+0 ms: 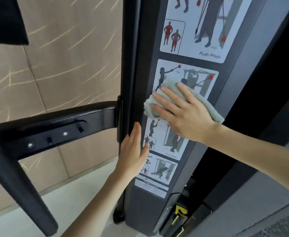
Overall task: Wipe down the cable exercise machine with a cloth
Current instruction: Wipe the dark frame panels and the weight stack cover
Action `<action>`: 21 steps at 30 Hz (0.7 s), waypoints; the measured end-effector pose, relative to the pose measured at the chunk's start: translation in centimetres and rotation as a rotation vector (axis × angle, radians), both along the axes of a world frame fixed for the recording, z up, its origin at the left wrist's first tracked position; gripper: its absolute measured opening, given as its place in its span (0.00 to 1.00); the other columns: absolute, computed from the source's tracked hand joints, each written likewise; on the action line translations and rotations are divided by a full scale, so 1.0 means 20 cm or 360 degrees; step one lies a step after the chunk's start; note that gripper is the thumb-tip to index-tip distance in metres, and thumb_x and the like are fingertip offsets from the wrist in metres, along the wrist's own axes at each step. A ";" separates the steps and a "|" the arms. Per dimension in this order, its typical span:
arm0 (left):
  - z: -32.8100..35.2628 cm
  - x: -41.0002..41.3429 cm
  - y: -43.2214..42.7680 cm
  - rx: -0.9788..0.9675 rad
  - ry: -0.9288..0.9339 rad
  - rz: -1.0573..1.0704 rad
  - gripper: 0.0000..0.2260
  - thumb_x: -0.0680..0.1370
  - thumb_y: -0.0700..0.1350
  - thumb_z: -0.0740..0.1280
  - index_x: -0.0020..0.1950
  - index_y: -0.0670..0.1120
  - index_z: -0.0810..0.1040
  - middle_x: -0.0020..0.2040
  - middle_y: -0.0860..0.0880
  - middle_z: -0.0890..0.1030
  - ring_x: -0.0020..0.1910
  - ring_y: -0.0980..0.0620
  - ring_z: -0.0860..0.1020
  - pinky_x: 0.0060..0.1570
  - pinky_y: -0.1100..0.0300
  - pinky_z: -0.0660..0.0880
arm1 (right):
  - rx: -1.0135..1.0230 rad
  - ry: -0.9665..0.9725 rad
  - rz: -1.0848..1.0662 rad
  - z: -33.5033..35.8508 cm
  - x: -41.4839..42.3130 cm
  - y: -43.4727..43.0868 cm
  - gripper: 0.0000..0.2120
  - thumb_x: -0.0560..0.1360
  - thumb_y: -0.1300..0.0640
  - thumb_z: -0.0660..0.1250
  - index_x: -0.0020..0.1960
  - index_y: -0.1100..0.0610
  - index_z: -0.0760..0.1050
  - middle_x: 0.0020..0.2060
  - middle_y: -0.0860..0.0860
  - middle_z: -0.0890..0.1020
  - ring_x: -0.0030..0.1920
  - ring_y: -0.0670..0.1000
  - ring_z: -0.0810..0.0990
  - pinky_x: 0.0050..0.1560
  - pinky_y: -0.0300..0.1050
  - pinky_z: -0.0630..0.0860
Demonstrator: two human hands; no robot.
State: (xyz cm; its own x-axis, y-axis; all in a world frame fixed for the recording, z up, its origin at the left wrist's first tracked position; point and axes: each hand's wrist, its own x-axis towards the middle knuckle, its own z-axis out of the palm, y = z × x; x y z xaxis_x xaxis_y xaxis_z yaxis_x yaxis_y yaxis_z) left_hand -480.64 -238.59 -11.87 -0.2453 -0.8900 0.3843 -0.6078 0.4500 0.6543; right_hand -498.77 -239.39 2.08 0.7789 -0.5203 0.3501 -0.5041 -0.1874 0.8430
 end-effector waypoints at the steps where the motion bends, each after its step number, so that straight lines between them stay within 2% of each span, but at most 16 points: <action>1: 0.00 0.01 0.00 0.0021 -0.0012 -0.0016 0.30 0.83 0.46 0.57 0.79 0.47 0.42 0.74 0.59 0.41 0.72 0.65 0.45 0.75 0.58 0.44 | -0.0066 -0.0077 0.0004 0.09 0.00 -0.01 0.26 0.75 0.55 0.60 0.72 0.58 0.67 0.73 0.59 0.65 0.73 0.62 0.61 0.74 0.63 0.43; 5: 0.00 0.03 -0.01 0.0054 -0.0024 -0.0077 0.31 0.83 0.46 0.57 0.79 0.49 0.41 0.73 0.61 0.39 0.71 0.66 0.43 0.75 0.59 0.42 | -0.0232 -0.0261 -0.0010 0.31 0.04 -0.04 0.24 0.81 0.52 0.48 0.75 0.59 0.61 0.73 0.60 0.64 0.73 0.64 0.60 0.72 0.67 0.48; 8: -0.01 0.03 -0.03 0.0075 0.0053 -0.0115 0.30 0.83 0.46 0.56 0.79 0.51 0.41 0.74 0.62 0.40 0.71 0.67 0.42 0.75 0.59 0.43 | -0.0315 -0.0255 -0.0006 0.22 0.04 -0.03 0.24 0.82 0.52 0.48 0.75 0.59 0.61 0.73 0.60 0.64 0.73 0.65 0.60 0.71 0.68 0.48; 12: -0.17 -0.02 0.01 0.0229 0.0533 -0.0091 0.26 0.83 0.43 0.55 0.79 0.51 0.48 0.78 0.58 0.49 0.72 0.69 0.47 0.72 0.71 0.44 | -0.0264 -0.0176 -0.0011 -0.14 0.01 -0.02 0.25 0.80 0.52 0.52 0.76 0.58 0.60 0.75 0.60 0.61 0.74 0.65 0.58 0.73 0.66 0.43; 13: -0.24 -0.04 0.03 0.0230 0.0590 -0.0070 0.25 0.83 0.43 0.54 0.79 0.50 0.50 0.79 0.57 0.51 0.73 0.68 0.48 0.72 0.71 0.44 | -0.0248 -0.0161 -0.0012 -0.25 0.00 -0.02 0.26 0.80 0.52 0.53 0.76 0.58 0.60 0.75 0.59 0.61 0.74 0.65 0.57 0.73 0.65 0.42; 17: -0.58 -0.07 0.06 0.0144 0.0484 0.0030 0.26 0.83 0.46 0.54 0.79 0.49 0.50 0.79 0.54 0.53 0.77 0.57 0.52 0.77 0.52 0.49 | -0.0140 -0.0081 0.0012 -0.69 0.00 0.00 0.27 0.78 0.51 0.58 0.75 0.57 0.63 0.75 0.58 0.62 0.75 0.62 0.55 0.74 0.64 0.42; 21: -0.90 -0.07 0.02 0.0252 0.0431 0.0106 0.26 0.83 0.47 0.56 0.80 0.50 0.49 0.79 0.53 0.54 0.77 0.53 0.55 0.76 0.50 0.53 | 0.0007 0.0070 -0.0054 -1.01 -0.03 0.04 0.28 0.75 0.49 0.59 0.74 0.56 0.65 0.75 0.57 0.62 0.75 0.61 0.56 0.74 0.64 0.43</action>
